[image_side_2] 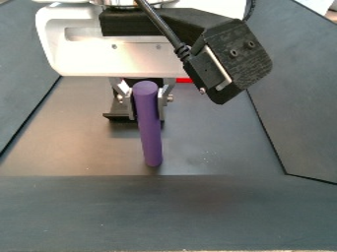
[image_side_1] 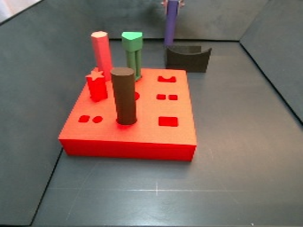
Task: Pick up the round object. Move up. Move to above the board. Insert the round object.
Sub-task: Move up, then move to above the board.
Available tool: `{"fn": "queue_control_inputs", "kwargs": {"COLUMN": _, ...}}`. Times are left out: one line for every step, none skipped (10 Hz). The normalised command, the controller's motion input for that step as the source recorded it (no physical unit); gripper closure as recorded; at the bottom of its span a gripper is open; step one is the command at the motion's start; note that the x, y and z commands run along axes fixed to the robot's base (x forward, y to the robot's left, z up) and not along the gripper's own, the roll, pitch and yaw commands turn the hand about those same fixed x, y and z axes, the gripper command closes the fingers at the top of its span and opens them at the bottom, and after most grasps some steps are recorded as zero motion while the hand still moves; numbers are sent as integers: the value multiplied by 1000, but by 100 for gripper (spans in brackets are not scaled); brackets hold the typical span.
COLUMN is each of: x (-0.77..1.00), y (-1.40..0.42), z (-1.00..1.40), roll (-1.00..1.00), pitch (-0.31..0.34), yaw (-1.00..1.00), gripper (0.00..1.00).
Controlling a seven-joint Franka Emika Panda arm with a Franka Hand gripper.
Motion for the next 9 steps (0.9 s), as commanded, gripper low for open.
{"fn": "queue_control_inputs", "kwargs": {"x": -34, "y": -5, "z": 813, "roll": -7, "pitch": 16, "yaw": -40, "gripper": 100}}
{"fn": "queue_control_inputs", "kwargs": {"x": -65, "y": -12, "z": 696, "roll": 0, "pitch": 38, "yaw": -44, "gripper": 100}}
{"fn": "queue_control_inputs", "kwargs": {"x": -45, "y": -9, "z": 488, "roll": 27, "pitch": 45, "yaw": -39, "gripper": 100}}
{"fn": "queue_control_inputs", "kwargs": {"x": -37, "y": -8, "z": 371, "roll": 36, "pitch": 50, "yaw": -34, "gripper": 100}}
{"fn": "queue_control_inputs", "kwargs": {"x": -401, "y": -463, "z": 1000, "roll": -151, "pitch": 228, "yaw": -23, "gripper": 100}}
{"fn": "queue_control_inputs", "kwargs": {"x": -406, "y": -471, "z": 1000, "roll": -134, "pitch": 217, "yaw": -19, "gripper": 100}}
{"fn": "queue_control_inputs", "kwargs": {"x": -369, "y": -402, "z": 1000, "roll": -33, "pitch": 117, "yaw": 0, "gripper": 100}}
{"fn": "queue_control_inputs", "kwargs": {"x": -347, "y": -375, "z": 1000, "roll": 2, "pitch": 86, "yaw": 6, "gripper": 100}}
{"fn": "queue_control_inputs", "kwargs": {"x": -298, "y": -329, "z": 1000, "roll": 52, "pitch": 57, "yaw": 9, "gripper": 100}}
